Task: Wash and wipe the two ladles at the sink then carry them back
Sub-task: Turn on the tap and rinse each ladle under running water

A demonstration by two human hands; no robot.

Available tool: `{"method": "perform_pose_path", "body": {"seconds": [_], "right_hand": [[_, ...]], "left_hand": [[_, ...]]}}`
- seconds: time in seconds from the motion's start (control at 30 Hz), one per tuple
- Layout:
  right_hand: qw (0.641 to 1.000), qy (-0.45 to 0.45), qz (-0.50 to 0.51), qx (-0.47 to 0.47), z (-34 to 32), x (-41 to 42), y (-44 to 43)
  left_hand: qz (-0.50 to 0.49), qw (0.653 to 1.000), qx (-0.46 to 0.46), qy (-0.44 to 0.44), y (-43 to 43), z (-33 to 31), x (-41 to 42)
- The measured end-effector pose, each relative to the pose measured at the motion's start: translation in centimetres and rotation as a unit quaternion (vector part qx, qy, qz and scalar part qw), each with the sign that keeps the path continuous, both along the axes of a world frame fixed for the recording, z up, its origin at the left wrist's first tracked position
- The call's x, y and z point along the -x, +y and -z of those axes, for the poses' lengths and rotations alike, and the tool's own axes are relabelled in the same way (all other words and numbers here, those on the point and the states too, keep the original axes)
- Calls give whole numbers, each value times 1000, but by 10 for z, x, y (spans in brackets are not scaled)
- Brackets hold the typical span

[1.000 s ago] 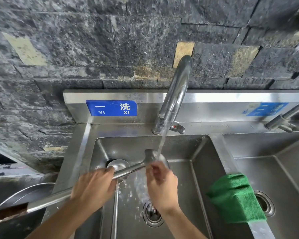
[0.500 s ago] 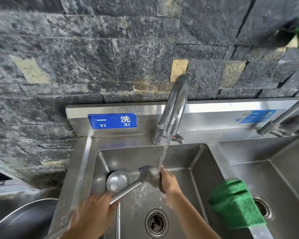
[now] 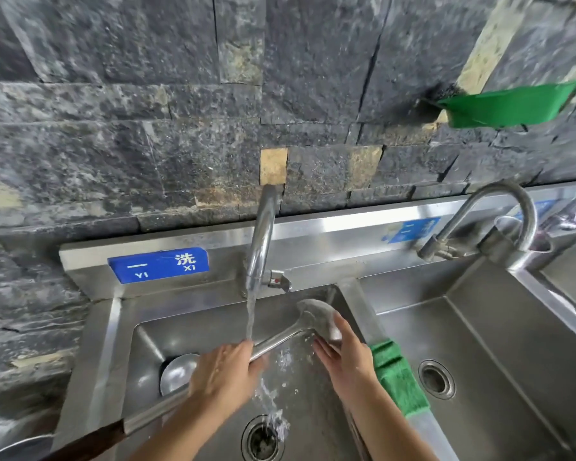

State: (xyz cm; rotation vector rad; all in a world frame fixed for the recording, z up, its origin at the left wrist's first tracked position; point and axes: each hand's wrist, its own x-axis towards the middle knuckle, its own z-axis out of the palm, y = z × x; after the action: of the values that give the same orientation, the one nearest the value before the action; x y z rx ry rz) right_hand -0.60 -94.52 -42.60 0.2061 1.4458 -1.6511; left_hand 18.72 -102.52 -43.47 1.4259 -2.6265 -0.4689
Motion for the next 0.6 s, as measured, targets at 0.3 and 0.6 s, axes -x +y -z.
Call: {"method": "perform_pose_path", "body": {"seconds": [0.3,0.6], "right_hand": [[999,22,19,35,-20,112,67],[973,40,-222,48,13,191,146]], "left_hand": [[12,1000,5,-7,37,-28,129],[-126,942,-297,96,85,-38,292]]}}
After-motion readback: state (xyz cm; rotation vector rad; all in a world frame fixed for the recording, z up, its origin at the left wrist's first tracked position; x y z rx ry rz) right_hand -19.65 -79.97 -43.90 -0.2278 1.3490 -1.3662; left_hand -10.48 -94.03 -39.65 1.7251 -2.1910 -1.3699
